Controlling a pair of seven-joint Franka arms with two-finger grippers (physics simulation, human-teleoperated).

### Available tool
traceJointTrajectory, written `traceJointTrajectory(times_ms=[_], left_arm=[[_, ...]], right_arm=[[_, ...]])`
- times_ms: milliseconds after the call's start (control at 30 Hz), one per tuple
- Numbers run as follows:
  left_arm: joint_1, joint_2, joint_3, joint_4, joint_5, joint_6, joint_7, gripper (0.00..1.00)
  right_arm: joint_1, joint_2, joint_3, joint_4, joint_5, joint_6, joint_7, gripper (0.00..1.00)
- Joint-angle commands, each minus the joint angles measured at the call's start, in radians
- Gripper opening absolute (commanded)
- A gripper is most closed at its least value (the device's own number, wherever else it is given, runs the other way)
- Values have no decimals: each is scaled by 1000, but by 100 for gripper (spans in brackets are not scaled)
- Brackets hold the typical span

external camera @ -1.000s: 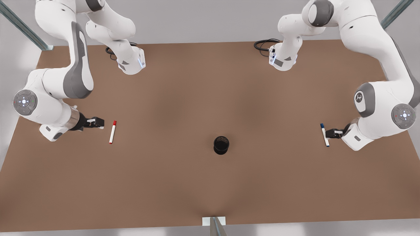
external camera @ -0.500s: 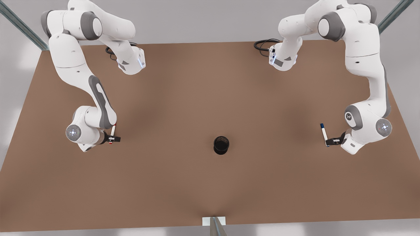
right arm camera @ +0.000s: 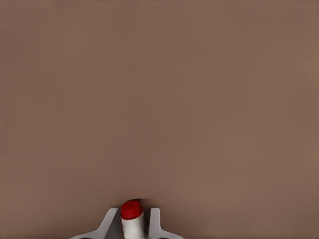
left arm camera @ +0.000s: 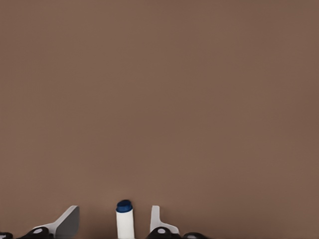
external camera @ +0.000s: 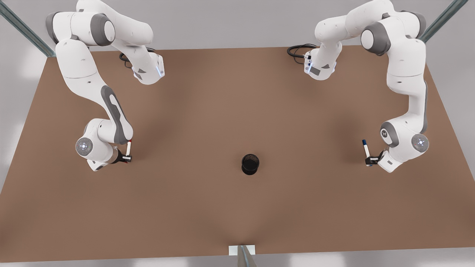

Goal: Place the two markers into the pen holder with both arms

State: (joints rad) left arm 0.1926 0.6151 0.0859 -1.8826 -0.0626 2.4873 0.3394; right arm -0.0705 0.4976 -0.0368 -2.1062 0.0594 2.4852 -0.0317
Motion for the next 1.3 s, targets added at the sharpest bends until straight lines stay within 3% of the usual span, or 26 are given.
traceJointTrajectory(times_ms=[0, 100, 200, 367, 533, 667, 700, 833, 967, 1000, 1133, 1267], left_arm=[[-1, 3, 0, 0, -14, 32, 76, 58], [-4, 9, 0, 0, -20, 31, 73, 50], [-7, 17, -2, 0, -20, 32, 73, 49], [-9, 23, -3, 0, -22, 32, 73, 44], [-9, 23, -3, 0, -22, 32, 73, 34], [-10, 23, -3, 2, -22, 27, 73, 26], [-10, 22, -3, 2, -22, 25, 72, 21], [-27, -11, -5, 10, -20, -4, 58, 21], [-65, -46, -3, 104, -11, -187, 13, 21], [-75, -44, -3, 215, -8, -344, -16, 21], [-87, -63, -2, 424, -5, -588, -23, 21], [-160, -90, -6, 464, 50, -643, -91, 21]], right_arm=[[0, -1, 0, 0, 0, 9, -20, 39], [2, -1, 0, 0, 0, 7, -22, 29], [2, -2, 0, 0, 0, 8, -28, 22], [9, -85, 21, 29, -6, 3, -49, 21], [6, -154, 152, 147, 0, -5, -106, 21], [17, -145, 244, 256, -6, -85, 29, 21], [40, -145, 253, 278, -4, -86, 33, 21], [242, -79, 253, 503, -6, -63, 177, 21], [377, 16, 253, 655, -7, 20, 214, 21], [423, 50, 253, 687, -4, 75, 216, 21], [528, 150, 249, 850, -7, 92, 231, 21], [635, 230, 206, 994, -9, 98, 312, 21]])
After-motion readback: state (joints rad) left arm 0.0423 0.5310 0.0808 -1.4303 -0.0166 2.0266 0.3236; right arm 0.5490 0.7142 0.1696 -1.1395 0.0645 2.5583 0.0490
